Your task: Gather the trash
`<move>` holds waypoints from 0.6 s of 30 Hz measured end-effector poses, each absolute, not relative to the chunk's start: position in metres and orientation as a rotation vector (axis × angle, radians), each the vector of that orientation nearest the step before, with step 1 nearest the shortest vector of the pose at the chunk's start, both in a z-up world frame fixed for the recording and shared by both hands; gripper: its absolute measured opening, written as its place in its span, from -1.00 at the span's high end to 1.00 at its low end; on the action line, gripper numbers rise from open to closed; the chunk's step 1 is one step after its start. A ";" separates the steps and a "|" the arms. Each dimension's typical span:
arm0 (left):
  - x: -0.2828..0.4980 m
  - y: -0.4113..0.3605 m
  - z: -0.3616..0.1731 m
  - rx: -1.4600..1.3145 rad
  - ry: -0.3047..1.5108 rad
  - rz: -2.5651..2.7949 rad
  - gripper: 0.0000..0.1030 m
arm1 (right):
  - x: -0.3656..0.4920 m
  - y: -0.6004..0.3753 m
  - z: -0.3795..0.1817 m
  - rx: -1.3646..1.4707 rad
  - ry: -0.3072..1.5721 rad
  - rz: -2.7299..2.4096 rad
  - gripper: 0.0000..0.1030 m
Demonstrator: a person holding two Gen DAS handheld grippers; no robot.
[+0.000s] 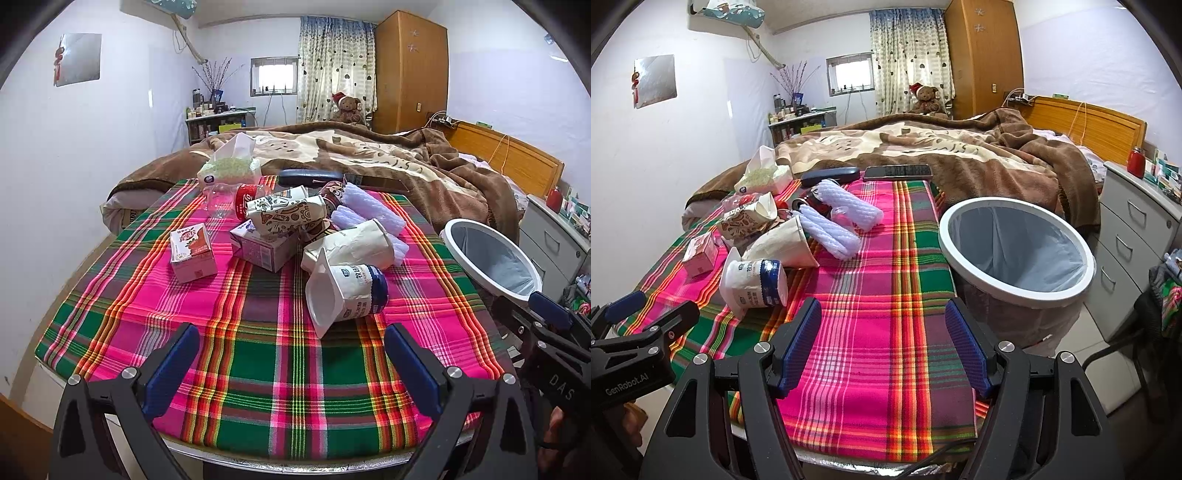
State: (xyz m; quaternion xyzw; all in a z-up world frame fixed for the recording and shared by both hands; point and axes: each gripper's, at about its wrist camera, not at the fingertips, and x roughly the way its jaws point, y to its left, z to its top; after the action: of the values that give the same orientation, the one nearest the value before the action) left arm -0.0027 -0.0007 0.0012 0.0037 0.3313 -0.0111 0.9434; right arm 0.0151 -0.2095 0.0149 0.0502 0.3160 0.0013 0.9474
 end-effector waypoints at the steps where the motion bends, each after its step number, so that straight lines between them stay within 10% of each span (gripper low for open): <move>1: -0.003 -0.001 0.001 0.007 0.674 -0.023 -0.97 | 0.015 -0.209 0.015 0.103 0.644 0.002 -0.38; 18: -0.006 0.000 0.005 -0.001 0.671 -0.028 -0.97 | 0.014 -0.209 0.016 0.098 0.641 0.003 -0.38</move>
State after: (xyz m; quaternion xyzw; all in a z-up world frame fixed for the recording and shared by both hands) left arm -0.0063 0.0001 0.0053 -0.0006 0.3293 -0.0139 0.9441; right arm 0.0141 -0.2094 0.0163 0.0482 0.3147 0.0014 0.9480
